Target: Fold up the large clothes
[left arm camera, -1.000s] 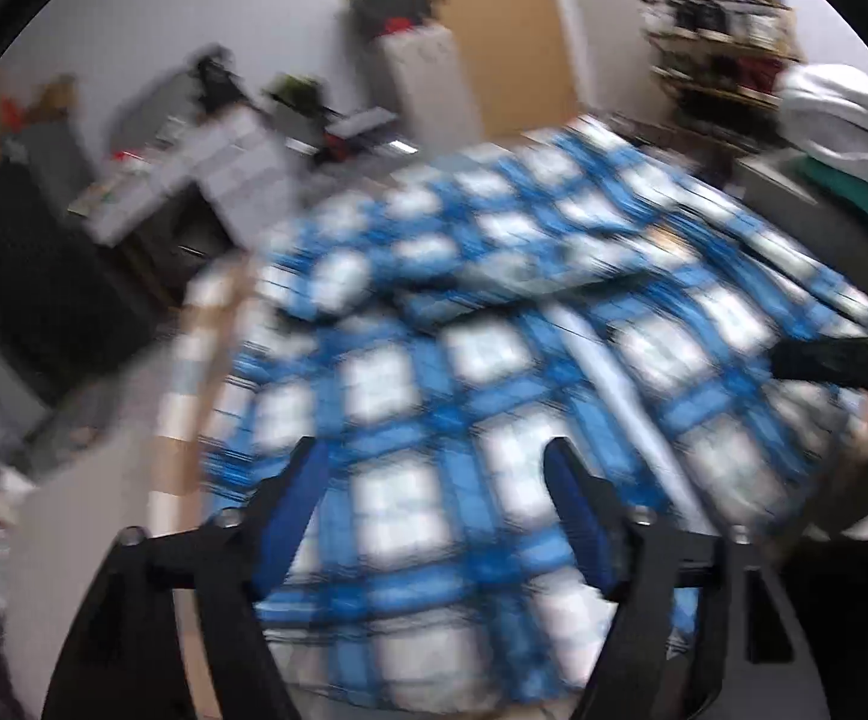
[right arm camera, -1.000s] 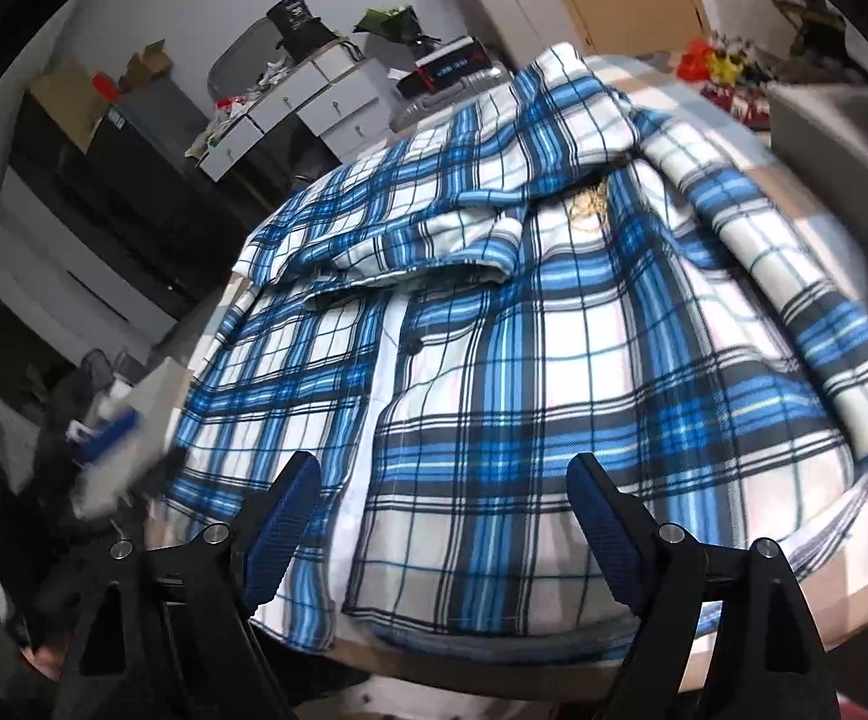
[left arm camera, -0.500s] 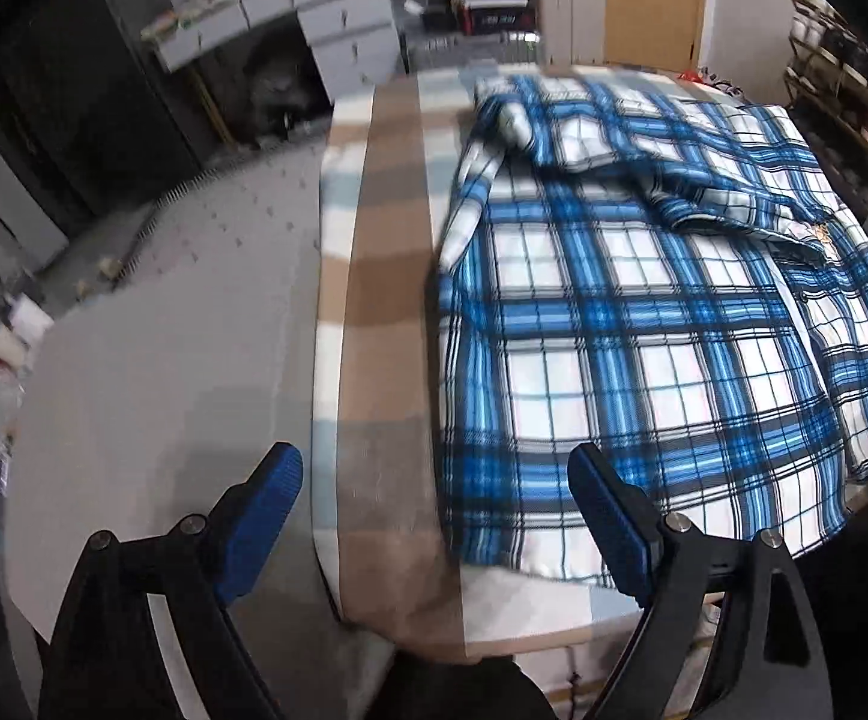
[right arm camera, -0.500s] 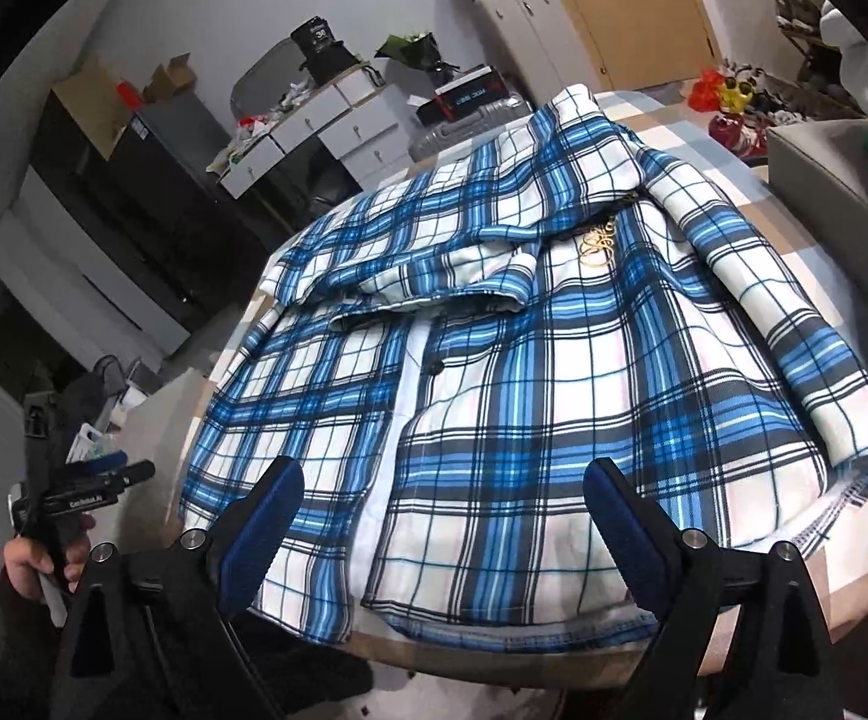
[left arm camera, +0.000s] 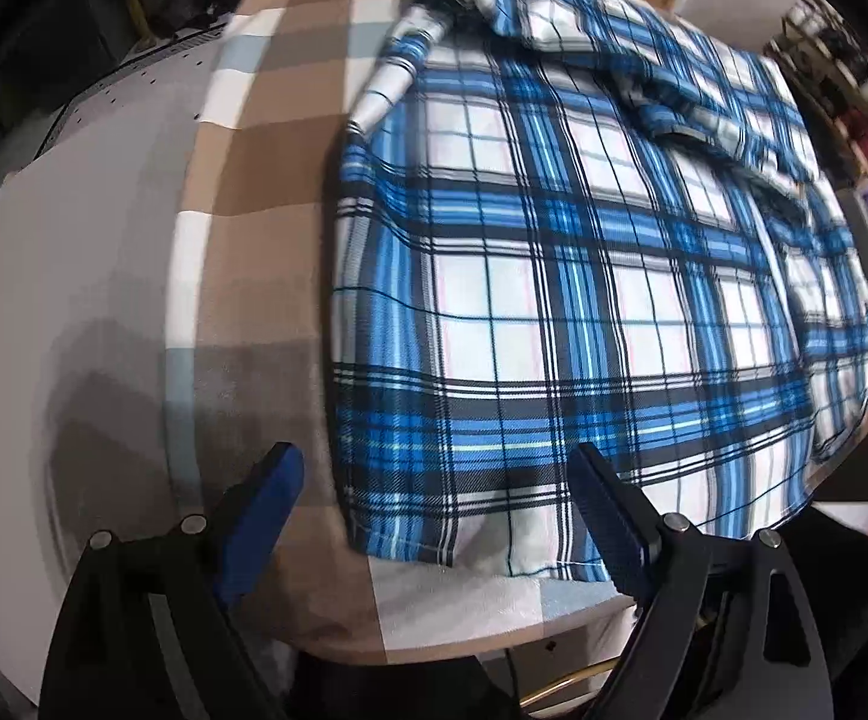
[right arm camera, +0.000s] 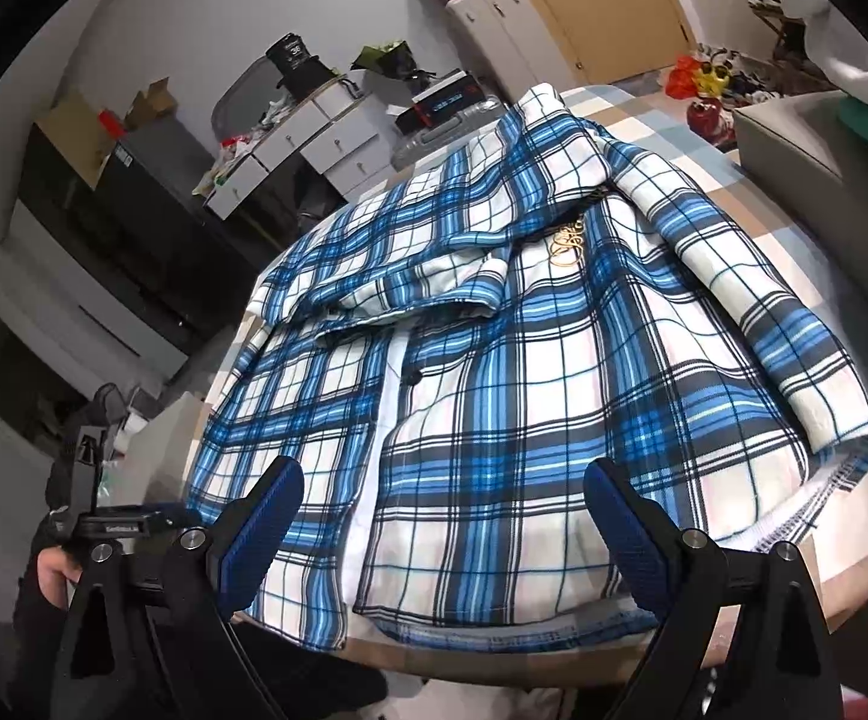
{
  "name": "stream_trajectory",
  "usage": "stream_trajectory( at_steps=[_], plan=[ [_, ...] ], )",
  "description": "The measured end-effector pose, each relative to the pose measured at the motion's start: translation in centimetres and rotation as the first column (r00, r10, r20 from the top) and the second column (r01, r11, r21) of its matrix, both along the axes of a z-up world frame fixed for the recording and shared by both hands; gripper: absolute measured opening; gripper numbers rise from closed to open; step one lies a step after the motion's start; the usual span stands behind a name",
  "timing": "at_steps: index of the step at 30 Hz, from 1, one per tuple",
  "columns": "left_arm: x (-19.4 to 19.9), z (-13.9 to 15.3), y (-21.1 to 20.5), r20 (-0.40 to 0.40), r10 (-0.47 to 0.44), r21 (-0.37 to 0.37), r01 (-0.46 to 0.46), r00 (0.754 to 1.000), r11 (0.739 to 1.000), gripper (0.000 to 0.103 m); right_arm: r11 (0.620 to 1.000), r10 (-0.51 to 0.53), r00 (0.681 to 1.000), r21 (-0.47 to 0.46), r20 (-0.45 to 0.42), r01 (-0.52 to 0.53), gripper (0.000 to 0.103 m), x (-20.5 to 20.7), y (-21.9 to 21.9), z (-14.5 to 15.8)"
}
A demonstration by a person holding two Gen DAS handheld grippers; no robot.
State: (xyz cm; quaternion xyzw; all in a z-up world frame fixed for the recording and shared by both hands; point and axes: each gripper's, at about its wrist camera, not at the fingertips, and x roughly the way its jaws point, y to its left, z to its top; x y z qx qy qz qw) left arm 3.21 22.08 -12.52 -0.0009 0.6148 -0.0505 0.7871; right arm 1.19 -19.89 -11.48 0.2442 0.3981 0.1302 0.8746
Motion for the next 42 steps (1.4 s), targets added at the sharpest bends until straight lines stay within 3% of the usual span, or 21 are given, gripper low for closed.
stream_trajectory(
  at_steps=[1, 3, 7, 10, 13, 15, 19, 24, 28, 31, 34, 36, 37, 38, 42],
  plan=[
    [0.0, -0.3, -0.2, -0.008, -0.012, -0.009, 0.012, 1.000, 1.000, 0.079, 1.000, 0.002, 1.000, -0.004, 0.001, -0.002, 0.095, 0.0, 0.1, 0.0],
    [-0.1, -0.4, -0.5, -0.001, -0.032, -0.040, 0.032, 0.999, 0.999, 0.078, 1.000, 0.007, 1.000, -0.010, 0.002, -0.007, 0.095, 0.0, 0.3, 0.1],
    [0.1, -0.2, 0.1, -0.013, -0.021, -0.222, 0.017, 1.000, 0.975, 0.077, 1.000, 0.010, 1.000, -0.013, 0.021, -0.010, 0.095, -0.3, 0.4, 0.4],
    [-0.1, 0.9, 0.4, 0.018, -0.024, -0.375, 0.029, 1.000, 0.926, 0.077, 1.000, 0.017, 1.000, -0.011, 0.024, -0.016, 0.095, -0.3, 0.4, 0.5],
    [-0.1, 2.2, 0.4, 0.078, -0.053, -0.476, 0.084, 0.996, 0.875, 0.078, 1.000, 0.020, 1.000, -0.007, 0.020, -0.020, 0.095, -0.2, 0.4, 0.4],
    [0.4, 2.4, 0.2, 0.100, -0.054, -0.451, 0.094, 0.993, 0.888, 0.078, 1.000, 0.018, 1.000, -0.001, 0.016, -0.018, 0.095, -0.2, 0.3, 0.3],
    [1.7, 0.2, 0.7, 0.032, -0.024, -0.375, 0.034, 0.999, 0.926, 0.078, 1.000, 0.012, 1.000, 0.003, 0.009, -0.012, 0.095, -0.1, 0.2, 0.2],
    [0.6, 0.2, 2.4, 0.037, 0.025, -0.407, -0.008, 0.999, 0.913, 0.077, 1.000, -0.011, 1.000, 0.012, 0.016, 0.011, 0.095, -0.3, -0.4, 0.3],
    [0.4, 0.3, 1.9, 0.054, -0.013, -0.409, 0.034, 0.998, 0.912, 0.077, 0.998, -0.059, 0.997, 0.028, 0.049, 0.057, 0.095, -0.4, -2.2, 1.2],
    [0.6, 0.3, 1.2, 0.065, -0.044, -0.403, 0.067, 0.997, 0.913, 0.077, 0.983, -0.076, 0.995, -0.161, 0.059, 0.085, 0.095, 0.0, -3.9, 2.6],
    [0.3, 0.2, 0.6, 0.101, -0.064, -0.396, 0.099, 0.993, 0.913, 0.077, 0.951, -0.103, 0.995, -0.292, 0.019, 0.104, 0.095, 1.0, -5.7, 2.9],
    [-0.1, 0.3, 1.0, 0.107, -0.067, -0.390, 0.104, 0.992, 0.915, 0.063, 0.926, -0.132, 0.989, -0.364, -0.064, 0.100, 0.095, 2.4, -7.2, 1.8],
    [-0.2, 0.2, 0.9, 0.098, -0.081, -0.393, 0.114, 0.992, 0.913, 0.048, 0.923, -0.134, 0.985, -0.376, -0.108, 0.084, 0.095, 2.9, -7.8, 1.1],
    [-0.2, 0.1, 0.9, 0.092, -0.083, -0.384, 0.112, 0.992, 0.916, 0.041, 0.921, -0.136, 0.981, -0.382, -0.141, 0.073, 0.095, 3.3, -8.1, 0.5],
    [-0.3, 0.3, 1.0, 0.052, -0.064, -0.314, 0.077, 0.997, 0.946, 0.031, 0.923, -0.134, 0.962, -0.384, -0.237, 0.033, 0.094, 4.4, -9.0, -1.5]
  ],
)
